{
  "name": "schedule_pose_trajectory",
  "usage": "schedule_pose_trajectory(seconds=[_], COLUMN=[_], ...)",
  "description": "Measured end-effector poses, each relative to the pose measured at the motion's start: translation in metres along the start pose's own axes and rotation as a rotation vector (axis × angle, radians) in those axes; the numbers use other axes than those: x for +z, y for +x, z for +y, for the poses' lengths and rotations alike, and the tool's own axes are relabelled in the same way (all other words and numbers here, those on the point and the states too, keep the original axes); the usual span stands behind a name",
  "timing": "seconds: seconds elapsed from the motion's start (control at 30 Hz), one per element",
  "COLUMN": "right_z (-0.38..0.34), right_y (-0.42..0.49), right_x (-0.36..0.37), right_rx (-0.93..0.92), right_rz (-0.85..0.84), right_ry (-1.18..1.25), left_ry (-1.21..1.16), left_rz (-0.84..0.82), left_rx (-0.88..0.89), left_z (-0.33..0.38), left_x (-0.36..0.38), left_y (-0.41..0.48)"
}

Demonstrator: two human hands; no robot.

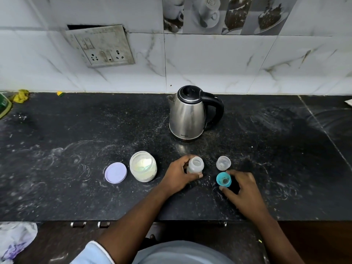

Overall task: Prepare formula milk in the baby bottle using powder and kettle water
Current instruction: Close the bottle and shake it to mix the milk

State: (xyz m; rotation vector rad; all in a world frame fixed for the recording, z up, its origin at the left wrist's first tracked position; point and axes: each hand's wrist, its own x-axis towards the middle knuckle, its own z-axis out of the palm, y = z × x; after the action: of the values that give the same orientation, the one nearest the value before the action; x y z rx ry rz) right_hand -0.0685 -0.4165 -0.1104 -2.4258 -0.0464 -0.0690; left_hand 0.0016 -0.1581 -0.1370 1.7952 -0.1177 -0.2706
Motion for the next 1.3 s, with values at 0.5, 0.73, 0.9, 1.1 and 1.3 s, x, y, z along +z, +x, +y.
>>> schedule_pose_trajectory(seconds=[0.5,0.73,0.9,1.1,1.3], right_z=[-0.103,-0.111,-0.122,-0.134,-0.127], right_y=[0.092,0.103,0.105,0.104,0.098], right_x=[-0.014,-0.004,0.001,0.006,-0.016], right_rx=[-0.356,-0.435,-0.338,-0.236,-0.146], right_rz=[-0.376,-0.544,-0.526,-0.410,-0.400], right_ry=[-0.267,-0.466,-0.504,-0.758,-0.617], left_ry=[-0.018,-0.023,-0.022,-0.001,-0.032], left_rz=[0.015,0.002,0.003,0.004,0.001], left_rx=[0.000,-0.012,0.004,0.000,0.014], left_z=[0.003,0.002,0.000,-0.001,-0.001], left_x=[0.000,0.000,0.000,-0.001,0.000], left_y=[-0.002,-0.001,-0.001,0.000,0.000])
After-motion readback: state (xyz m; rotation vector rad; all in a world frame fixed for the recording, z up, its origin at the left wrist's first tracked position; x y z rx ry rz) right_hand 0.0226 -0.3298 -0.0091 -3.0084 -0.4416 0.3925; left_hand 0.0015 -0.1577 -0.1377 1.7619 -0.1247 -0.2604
